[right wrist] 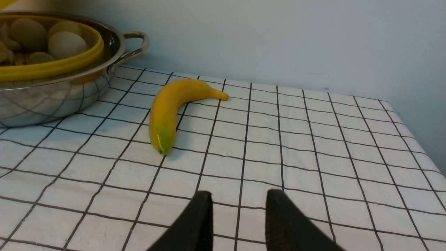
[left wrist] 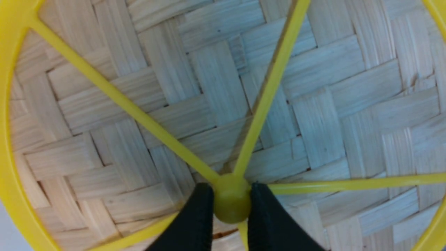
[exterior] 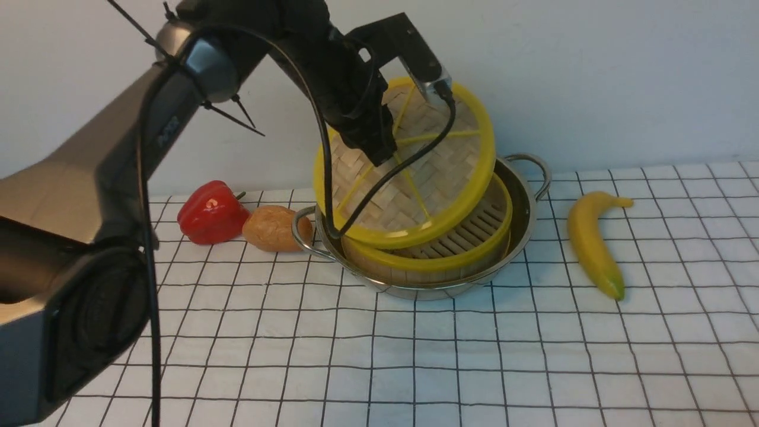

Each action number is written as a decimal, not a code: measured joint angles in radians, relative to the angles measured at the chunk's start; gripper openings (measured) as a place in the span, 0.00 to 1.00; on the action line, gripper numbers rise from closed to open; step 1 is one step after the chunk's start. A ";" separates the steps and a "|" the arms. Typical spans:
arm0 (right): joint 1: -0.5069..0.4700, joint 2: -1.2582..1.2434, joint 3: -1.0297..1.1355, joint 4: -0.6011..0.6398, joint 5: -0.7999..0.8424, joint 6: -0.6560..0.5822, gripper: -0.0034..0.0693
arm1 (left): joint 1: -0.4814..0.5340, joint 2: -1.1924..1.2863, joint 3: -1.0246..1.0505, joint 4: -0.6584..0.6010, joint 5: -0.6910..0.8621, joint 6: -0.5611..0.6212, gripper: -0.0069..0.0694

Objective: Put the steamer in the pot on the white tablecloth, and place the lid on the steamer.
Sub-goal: 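Place the yellow bamboo steamer lid onto the steamer in the pot with the left gripper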

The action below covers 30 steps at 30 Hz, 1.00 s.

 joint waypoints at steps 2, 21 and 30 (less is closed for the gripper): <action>0.000 0.000 0.000 0.000 0.000 0.000 0.38 | 0.000 0.018 -0.014 0.002 0.000 0.003 0.24; 0.000 0.000 0.000 0.000 0.000 0.001 0.38 | 0.000 0.033 -0.020 -0.034 0.006 0.234 0.24; 0.000 0.000 0.000 0.000 0.000 0.001 0.38 | 0.000 0.089 -0.024 -0.044 0.007 0.318 0.24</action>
